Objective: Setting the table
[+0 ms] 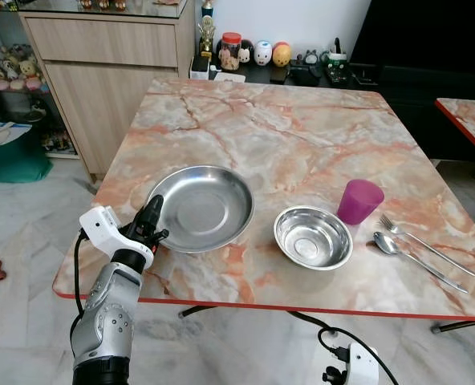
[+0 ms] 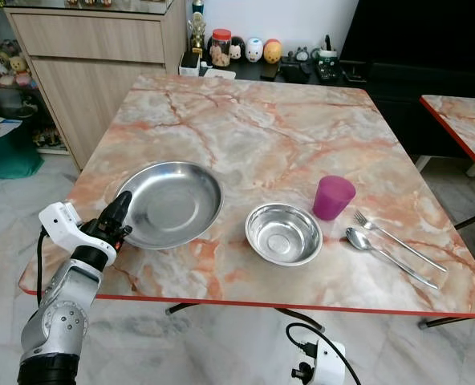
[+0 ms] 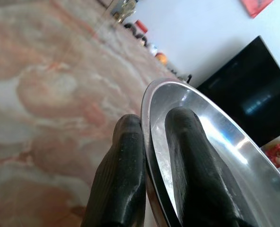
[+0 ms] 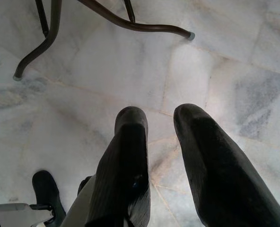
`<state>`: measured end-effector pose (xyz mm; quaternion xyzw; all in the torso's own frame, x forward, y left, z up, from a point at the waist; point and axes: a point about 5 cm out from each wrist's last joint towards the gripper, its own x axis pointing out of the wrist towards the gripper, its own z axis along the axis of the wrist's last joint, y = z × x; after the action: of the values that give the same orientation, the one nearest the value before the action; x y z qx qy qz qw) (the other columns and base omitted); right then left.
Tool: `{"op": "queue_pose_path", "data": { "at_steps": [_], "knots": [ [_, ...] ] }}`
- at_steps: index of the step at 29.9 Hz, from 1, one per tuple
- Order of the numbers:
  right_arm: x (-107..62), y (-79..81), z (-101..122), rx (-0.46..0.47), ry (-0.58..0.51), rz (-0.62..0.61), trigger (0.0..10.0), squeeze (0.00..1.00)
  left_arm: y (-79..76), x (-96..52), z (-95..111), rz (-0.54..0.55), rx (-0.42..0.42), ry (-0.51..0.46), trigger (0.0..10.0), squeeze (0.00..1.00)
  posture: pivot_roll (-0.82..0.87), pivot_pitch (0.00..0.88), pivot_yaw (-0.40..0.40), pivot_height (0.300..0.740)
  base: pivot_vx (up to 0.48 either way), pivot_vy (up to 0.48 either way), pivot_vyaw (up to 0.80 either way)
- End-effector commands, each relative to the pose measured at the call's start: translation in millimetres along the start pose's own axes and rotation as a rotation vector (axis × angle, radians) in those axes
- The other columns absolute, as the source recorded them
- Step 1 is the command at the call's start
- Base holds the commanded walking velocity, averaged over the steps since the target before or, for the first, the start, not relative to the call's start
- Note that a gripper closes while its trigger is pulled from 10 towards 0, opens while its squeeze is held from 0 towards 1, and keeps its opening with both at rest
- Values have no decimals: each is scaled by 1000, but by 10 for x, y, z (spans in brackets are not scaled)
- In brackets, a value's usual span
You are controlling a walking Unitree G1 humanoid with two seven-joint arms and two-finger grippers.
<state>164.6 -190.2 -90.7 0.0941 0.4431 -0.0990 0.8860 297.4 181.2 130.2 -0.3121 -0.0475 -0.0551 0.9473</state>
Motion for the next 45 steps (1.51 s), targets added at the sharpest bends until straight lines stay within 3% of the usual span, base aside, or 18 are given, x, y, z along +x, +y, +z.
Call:
{"op": "queue_pose_path", "data": {
  "at_steps": [1, 6, 17, 27, 36, 45],
  "knots": [
    [3, -48, 35, 6, -11, -16, 10000, 0, -135, 13, 113, -72, 26, -51, 10000, 0, 123, 0, -113, 727, 0, 0, 0],
    [5, -50, 44, 7, -12, -18, 10000, 0, -179, -1, 199, -88, 32, -90, 10000, 0, 130, 2, -120, 727, 0, -256, 0],
    [6, -50, 47, 17, -12, -19, 10000, 0, -216, 5, 188, -99, 45, -88, 10000, 0, 127, 0, -120, 727, 0, -461, 0],
    [6, -49, 35, 8, 2, -14, 10000, 0, -252, 44, 256, -116, 54, -115, 10000, 0, 130, 0, -122, 727, 0, -473, -627],
    [4, -43, 31, 6, -4, -7, 10000, 0, -372, 108, 362, -154, 77, -150, 10000, 0, 131, 0, -117, 727, 0, -472, 0],
    [3, -33, 42, -25, -20, -13, 10000, 0, -425, 124, 322, -175, 98, -129, 10000, 0, 129, 0, -105, 727, 0, -472, 64]
  ]
}}
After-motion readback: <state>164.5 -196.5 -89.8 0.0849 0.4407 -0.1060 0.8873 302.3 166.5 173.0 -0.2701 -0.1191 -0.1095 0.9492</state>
